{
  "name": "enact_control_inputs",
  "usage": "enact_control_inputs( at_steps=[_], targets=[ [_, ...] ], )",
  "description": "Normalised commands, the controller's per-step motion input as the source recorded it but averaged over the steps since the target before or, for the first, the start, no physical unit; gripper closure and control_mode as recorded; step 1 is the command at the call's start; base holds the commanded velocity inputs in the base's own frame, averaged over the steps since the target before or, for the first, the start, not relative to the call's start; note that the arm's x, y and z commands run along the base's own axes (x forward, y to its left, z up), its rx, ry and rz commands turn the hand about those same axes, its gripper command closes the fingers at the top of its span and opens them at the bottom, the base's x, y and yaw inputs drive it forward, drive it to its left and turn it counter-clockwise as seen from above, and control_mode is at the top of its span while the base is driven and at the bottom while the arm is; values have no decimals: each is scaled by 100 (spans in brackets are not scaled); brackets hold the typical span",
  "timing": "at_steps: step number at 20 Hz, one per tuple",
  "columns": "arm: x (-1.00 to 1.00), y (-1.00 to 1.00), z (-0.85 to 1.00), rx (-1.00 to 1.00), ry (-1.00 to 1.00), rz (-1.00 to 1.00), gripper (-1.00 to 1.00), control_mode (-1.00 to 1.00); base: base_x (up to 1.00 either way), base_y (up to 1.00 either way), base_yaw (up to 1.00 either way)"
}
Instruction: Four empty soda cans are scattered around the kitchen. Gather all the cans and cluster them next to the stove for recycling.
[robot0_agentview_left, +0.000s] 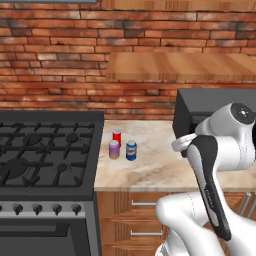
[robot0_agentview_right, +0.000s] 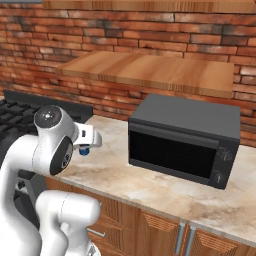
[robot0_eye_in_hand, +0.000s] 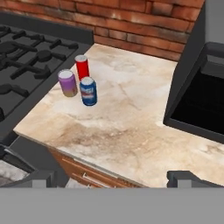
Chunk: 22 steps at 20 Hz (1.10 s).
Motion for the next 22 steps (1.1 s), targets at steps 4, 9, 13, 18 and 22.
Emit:
enact_control_inputs(
  at_steps=[4, 9, 13, 18, 22],
  targets=[
    [-12, -12, 19, 0, -2, -4, -100, -100, 0, 0, 0],
    [-24, -5, 8, 0, -2, 0, -100, -100, 0, 0, 0],
    [-19, 0, 1, 0, 0, 0, -100, -100, 0, 0, 0],
    [-21, 0, 0, 0, -1, 0, -100, -100, 0, 0, 0],
    [-2, 0, 0, 0, 0, 0, -100, 100, -1, 0, 0]
  ],
)
